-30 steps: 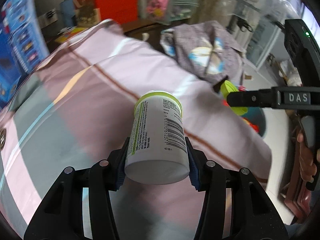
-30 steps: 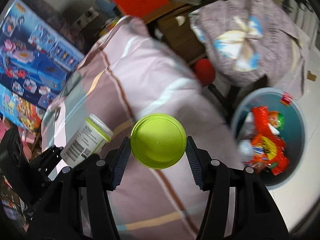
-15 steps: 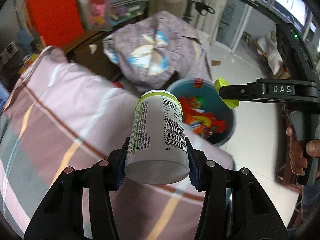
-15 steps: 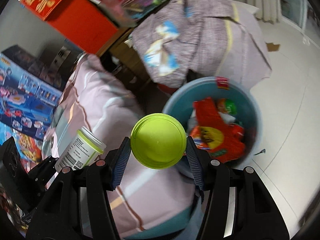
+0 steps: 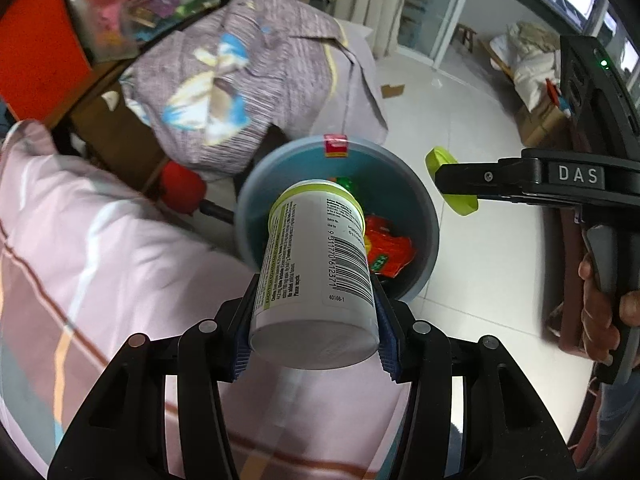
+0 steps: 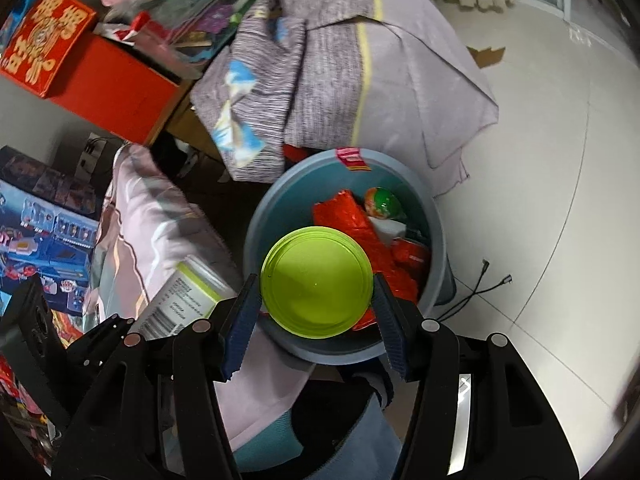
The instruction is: Collect trash
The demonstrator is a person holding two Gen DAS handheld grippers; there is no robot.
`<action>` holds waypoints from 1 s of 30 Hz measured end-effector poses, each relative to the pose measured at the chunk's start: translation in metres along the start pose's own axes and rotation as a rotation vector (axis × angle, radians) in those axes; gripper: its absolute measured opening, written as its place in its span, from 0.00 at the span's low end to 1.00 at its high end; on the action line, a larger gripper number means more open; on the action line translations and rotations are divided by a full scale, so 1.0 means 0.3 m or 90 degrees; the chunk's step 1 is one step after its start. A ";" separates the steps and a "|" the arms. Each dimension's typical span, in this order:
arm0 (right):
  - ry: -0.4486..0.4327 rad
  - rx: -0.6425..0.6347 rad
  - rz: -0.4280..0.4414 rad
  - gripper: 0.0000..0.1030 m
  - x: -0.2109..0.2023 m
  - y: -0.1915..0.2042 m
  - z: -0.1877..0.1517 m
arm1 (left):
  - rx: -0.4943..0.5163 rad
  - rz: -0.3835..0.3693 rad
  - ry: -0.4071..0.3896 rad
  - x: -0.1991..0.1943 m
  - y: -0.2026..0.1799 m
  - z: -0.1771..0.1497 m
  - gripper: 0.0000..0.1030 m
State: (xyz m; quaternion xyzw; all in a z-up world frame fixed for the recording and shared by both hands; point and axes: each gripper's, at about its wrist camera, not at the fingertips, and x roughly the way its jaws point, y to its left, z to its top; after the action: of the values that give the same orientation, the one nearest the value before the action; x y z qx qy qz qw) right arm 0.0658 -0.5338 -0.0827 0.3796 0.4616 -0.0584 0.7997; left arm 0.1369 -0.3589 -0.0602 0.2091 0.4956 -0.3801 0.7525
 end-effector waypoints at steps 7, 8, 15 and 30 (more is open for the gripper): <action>0.021 0.020 -0.010 0.52 0.053 -0.052 0.012 | -0.001 -0.031 0.046 0.127 -0.035 0.041 0.52; 0.024 0.021 -0.011 0.52 0.060 -0.057 0.014 | -0.003 -0.032 0.053 0.145 -0.037 0.042 0.58; 0.040 0.027 -0.018 0.52 0.108 -0.066 0.026 | -0.010 -0.022 0.057 0.160 -0.028 0.014 0.84; 0.068 0.018 -0.024 0.70 0.169 0.004 0.022 | -0.055 -0.008 0.040 0.087 0.038 -0.036 0.90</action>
State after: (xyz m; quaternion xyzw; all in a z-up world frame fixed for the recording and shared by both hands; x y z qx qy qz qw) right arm 0.0997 -0.5242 -0.1197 0.3844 0.5096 -0.0594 0.7675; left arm 0.1450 -0.3539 -0.0891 0.1849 0.5363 -0.3561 0.7425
